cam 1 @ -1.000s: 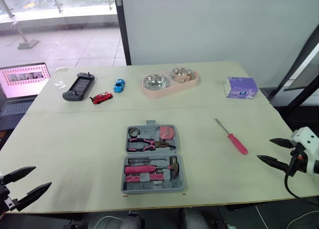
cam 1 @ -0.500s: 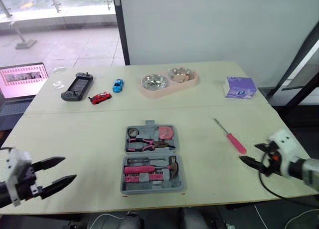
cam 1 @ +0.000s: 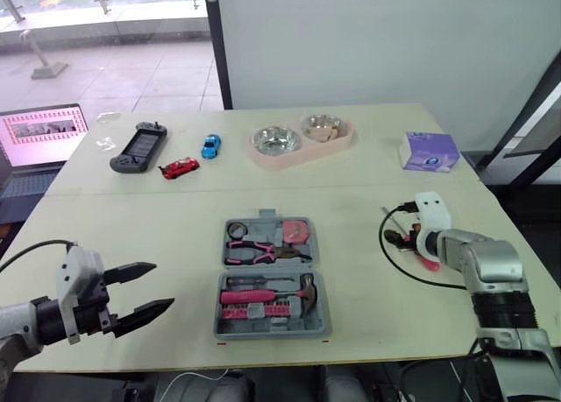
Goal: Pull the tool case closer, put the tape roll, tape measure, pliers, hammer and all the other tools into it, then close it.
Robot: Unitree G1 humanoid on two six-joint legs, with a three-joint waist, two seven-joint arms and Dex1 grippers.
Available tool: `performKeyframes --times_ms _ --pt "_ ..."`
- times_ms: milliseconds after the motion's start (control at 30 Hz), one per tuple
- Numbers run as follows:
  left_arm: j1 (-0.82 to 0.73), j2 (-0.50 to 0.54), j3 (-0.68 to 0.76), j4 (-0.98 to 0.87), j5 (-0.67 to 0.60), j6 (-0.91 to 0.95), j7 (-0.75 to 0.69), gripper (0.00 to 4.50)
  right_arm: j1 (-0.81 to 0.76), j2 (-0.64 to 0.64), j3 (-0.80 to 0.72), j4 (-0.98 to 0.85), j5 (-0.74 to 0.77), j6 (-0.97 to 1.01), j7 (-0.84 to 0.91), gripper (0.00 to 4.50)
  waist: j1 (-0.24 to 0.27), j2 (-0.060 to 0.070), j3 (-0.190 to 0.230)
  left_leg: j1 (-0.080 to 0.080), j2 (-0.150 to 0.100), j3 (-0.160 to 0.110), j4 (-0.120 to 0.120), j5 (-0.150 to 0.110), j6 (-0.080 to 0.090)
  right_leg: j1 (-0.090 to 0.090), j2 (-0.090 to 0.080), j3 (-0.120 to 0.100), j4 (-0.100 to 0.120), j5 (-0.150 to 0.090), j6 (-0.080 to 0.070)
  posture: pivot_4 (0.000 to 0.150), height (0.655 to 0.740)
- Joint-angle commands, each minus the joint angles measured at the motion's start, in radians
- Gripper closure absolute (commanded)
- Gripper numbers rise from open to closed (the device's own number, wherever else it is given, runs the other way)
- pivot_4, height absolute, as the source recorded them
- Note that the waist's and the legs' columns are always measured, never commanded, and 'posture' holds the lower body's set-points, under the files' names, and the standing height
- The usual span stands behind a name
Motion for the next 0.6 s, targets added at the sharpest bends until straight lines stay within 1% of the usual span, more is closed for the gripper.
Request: performKeyframes --times_ms 33,167,267,333,400,467,500,567,600 --pt "0.020 -0.007 0.024 -0.058 -0.033 0.015 0.019 0.07 -0.031 -0.029 0.022 0.055 -0.023 -0.030 0.037 0.00 -0.004 0.000 0.000 0.000 0.000 0.000 0.000 0.000 0.000 0.000 0.000 0.000 0.000 0.000 0.000 0.150 0.7360" --pt "0.046 -0.016 0.026 -0.087 -0.039 0.024 0.037 0.07 -0.053 -0.027 0.028 0.126 -0.026 -0.040 0.073 0.00 -0.009 0.000 0.000 0.002 0.001 0.001 0.000 0.000 0.000 0.000 0.000 0.000 0.002 0.000 0.000 0.150 0.7360" --pt "0.058 -0.017 0.027 -0.085 -0.038 0.027 0.040 0.00 -0.077 -0.018 0.035 0.165 -0.033 -0.062 0.088 0.88 -0.009 0.000 0.000 0.003 0.001 0.000 0.001 0.000 0.000 0.001 0.001 0.000 0.003 0.000 -0.001 0.150 0.7360" --pt "0.054 -0.012 0.021 -0.077 -0.031 0.024 0.037 0.00 -0.092 -0.010 0.038 0.179 -0.029 -0.069 0.102 1.93 -0.008 0.000 0.000 0.003 0.001 0.001 0.002 0.000 0.000 0.001 0.001 0.000 0.002 0.000 0.000 0.150 0.7360" --pt "0.048 -0.009 0.019 -0.071 -0.030 0.024 0.036 0.00 -0.099 -0.007 0.044 0.183 -0.025 -0.070 0.117 2.80 -0.007 0.000 0.000 0.002 0.001 0.000 0.002 0.000 0.000 0.001 0.001 0.000 0.002 0.001 0.000 0.150 0.7360" --pt "0.046 -0.010 0.014 -0.070 -0.028 0.024 0.038 0.00 -0.091 -0.008 0.037 0.161 -0.016 -0.059 0.127 3.87 -0.006 0.000 0.000 0.002 0.001 0.000 0.002 0.000 0.000 0.001 0.001 0.000 0.002 0.001 0.000 0.150 0.7360" --pt "0.046 -0.011 0.013 -0.072 -0.028 0.024 0.039 0.00 -0.083 -0.012 0.032 0.139 -0.012 -0.050 0.131 4.10 -0.006 0.000 0.000 0.002 0.001 0.000 0.001 0.000 0.000 0.001 0.001 0.000 0.002 0.001 0.000 0.150 0.7360" --pt "0.048 -0.012 0.015 -0.077 -0.033 0.028 0.039 0.00 -0.063 -0.018 0.017 0.068 0.009 -0.037 0.150 4.09 -0.005 0.000 0.000 0.002 0.001 0.000 0.001 0.000 0.000 0.001 0.001 0.000 0.002 0.001 0.000 0.150 0.7360" --pt "0.047 -0.011 0.016 -0.078 -0.036 0.030 0.039 0.00 -0.051 -0.024 0.010 0.003 0.029 -0.013 0.167 4.09 -0.005 0.000 0.000 0.002 0.001 0.000 0.001 0.000 0.000 0.001 0.001 0.000 0.002 0.001 0.000 0.150 0.7360"
